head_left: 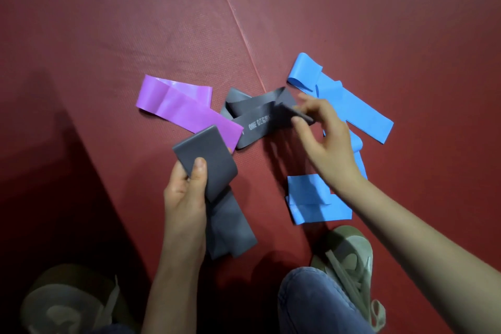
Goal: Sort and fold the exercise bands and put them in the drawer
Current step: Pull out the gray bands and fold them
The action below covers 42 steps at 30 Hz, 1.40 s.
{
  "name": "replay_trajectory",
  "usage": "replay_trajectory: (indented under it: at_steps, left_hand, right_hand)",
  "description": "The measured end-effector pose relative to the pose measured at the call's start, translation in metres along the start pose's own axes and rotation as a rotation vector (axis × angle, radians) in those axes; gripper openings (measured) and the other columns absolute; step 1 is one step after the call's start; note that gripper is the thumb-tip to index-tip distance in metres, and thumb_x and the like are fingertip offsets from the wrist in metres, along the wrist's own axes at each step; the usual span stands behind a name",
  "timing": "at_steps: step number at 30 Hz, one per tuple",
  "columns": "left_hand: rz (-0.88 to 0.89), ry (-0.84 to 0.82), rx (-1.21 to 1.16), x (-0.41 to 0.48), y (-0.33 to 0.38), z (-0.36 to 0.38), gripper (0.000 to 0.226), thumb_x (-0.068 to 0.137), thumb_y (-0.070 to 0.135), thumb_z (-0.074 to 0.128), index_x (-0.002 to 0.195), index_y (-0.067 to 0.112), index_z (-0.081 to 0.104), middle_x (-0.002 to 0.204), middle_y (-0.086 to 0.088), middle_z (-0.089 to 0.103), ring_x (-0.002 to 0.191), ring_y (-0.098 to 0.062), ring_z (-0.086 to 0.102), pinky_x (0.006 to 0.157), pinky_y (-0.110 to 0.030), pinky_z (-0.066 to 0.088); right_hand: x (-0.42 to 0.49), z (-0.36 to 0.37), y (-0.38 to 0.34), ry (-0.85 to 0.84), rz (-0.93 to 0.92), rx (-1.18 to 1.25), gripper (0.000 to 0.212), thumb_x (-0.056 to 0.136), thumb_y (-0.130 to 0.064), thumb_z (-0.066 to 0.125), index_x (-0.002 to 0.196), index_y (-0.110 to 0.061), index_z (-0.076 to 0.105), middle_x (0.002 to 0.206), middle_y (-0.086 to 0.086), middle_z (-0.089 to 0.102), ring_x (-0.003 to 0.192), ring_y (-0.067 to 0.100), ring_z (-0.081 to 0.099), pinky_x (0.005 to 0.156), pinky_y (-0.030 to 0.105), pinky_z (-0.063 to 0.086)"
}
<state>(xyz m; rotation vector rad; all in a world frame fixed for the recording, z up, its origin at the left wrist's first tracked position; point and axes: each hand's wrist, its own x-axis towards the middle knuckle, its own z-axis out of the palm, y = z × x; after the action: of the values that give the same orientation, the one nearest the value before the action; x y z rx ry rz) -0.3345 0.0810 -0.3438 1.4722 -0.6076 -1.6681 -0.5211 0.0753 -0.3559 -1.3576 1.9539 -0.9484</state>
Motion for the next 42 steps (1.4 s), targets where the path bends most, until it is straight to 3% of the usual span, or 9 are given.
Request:
replay_trajectory:
  at_steps: [2, 4, 11, 14, 22, 26, 30, 34, 42]
  left_hand:
    - [0.003, 0.009, -0.001, 0.000, 0.002, 0.000, 0.024, 0.094, 0.011, 0.039, 0.088, 0.024, 0.057, 0.066, 0.020, 0.068, 0.064, 0.008, 0.061, 0.061, -0.008, 0.048]
    - [0.010, 0.014, -0.024, 0.000, 0.005, 0.001, 0.020, 0.093, 0.013, 0.042, 0.089, 0.024, 0.058, 0.068, 0.019, 0.069, 0.066, 0.007, 0.062, 0.062, -0.009, 0.049]
    - [-0.032, -0.013, -0.066, -0.001, 0.005, 0.000, 0.007, 0.084, 0.020, 0.054, 0.085, 0.021, 0.060, 0.069, 0.010, 0.071, 0.064, -0.002, 0.064, 0.062, -0.016, 0.053]
    - [-0.067, -0.037, -0.089, -0.001, 0.002, 0.000, 0.014, 0.086, 0.016, 0.051, 0.084, 0.022, 0.064, 0.071, 0.008, 0.072, 0.066, -0.006, 0.065, 0.061, -0.018, 0.054]
    - [-0.081, -0.078, -0.104, 0.000, 0.006, 0.000, 0.023, 0.090, 0.009, 0.045, 0.096, 0.022, 0.063, 0.084, 0.006, 0.073, 0.077, -0.009, 0.067, 0.068, -0.018, 0.054]
    - [-0.098, -0.087, -0.109, 0.000, 0.006, 0.000, 0.027, 0.091, 0.004, 0.042, 0.095, 0.020, 0.063, 0.083, 0.007, 0.074, 0.076, -0.007, 0.067, 0.065, -0.016, 0.053]
    - [-0.102, -0.113, -0.081, -0.001, 0.005, 0.002, 0.030, 0.090, 0.000, 0.041, 0.094, 0.021, 0.062, 0.079, 0.007, 0.073, 0.072, -0.007, 0.067, 0.062, -0.016, 0.053]
    - [-0.065, -0.114, -0.073, 0.000, 0.007, 0.005, 0.030, 0.089, -0.005, 0.040, 0.094, 0.019, 0.058, 0.074, 0.012, 0.073, 0.068, 0.000, 0.067, 0.059, -0.012, 0.051]
    - [-0.040, -0.095, -0.084, 0.000, 0.004, 0.003, 0.024, 0.088, -0.002, 0.045, 0.096, 0.016, 0.059, 0.076, 0.010, 0.073, 0.069, -0.002, 0.066, 0.065, -0.014, 0.053]
  right_hand:
    - [-0.008, 0.002, -0.017, -0.141, 0.017, 0.122, 0.003, 0.082, -0.025, 0.053, 0.084, -0.027, 0.052, 0.080, -0.023, 0.057, 0.081, -0.005, 0.055, 0.079, 0.012, 0.042]
    - [-0.014, 0.001, -0.033, -0.302, 0.065, 0.244, 0.017, 0.080, -0.019, 0.059, 0.079, -0.034, 0.052, 0.072, -0.025, 0.060, 0.069, -0.009, 0.053, 0.070, 0.009, 0.042]
    - [-0.019, -0.008, -0.071, -0.807, 0.276, 0.499, 0.013, 0.074, -0.013, 0.059, 0.074, -0.026, 0.058, 0.061, -0.008, 0.057, 0.060, 0.004, 0.048, 0.056, 0.017, 0.040]
    - [-0.017, 0.007, -0.075, -0.699, 0.320, 0.588, 0.021, 0.080, -0.004, 0.060, 0.080, -0.024, 0.055, 0.058, -0.012, 0.060, 0.055, -0.005, 0.051, 0.055, 0.009, 0.042]
    - [-0.019, 0.041, -0.082, -0.457, 0.265, 0.474, 0.034, 0.084, -0.018, 0.048, 0.107, -0.040, 0.036, 0.066, 0.000, 0.054, 0.062, 0.015, 0.047, 0.065, 0.030, 0.040]
    - [-0.025, 0.040, -0.086, -0.354, 0.223, 0.370, 0.034, 0.095, -0.010, 0.037, 0.117, -0.035, 0.033, 0.058, -0.009, 0.036, 0.054, 0.004, 0.036, 0.061, 0.026, 0.033]
    - [-0.027, 0.047, -0.088, -0.275, 0.243, 0.309, 0.038, 0.091, -0.020, 0.034, 0.128, -0.028, 0.033, 0.060, -0.010, 0.042, 0.057, 0.007, 0.042, 0.068, 0.038, 0.039]
    - [-0.027, 0.059, -0.090, -0.215, 0.263, 0.282, 0.038, 0.089, -0.026, 0.033, 0.126, -0.032, 0.030, 0.070, 0.008, 0.052, 0.066, 0.018, 0.049, 0.078, 0.054, 0.043]
    - [-0.032, 0.065, -0.094, -0.118, 0.249, 0.361, 0.027, 0.090, -0.023, 0.035, 0.111, -0.040, 0.038, 0.070, 0.013, 0.054, 0.064, 0.021, 0.049, 0.072, 0.054, 0.044]
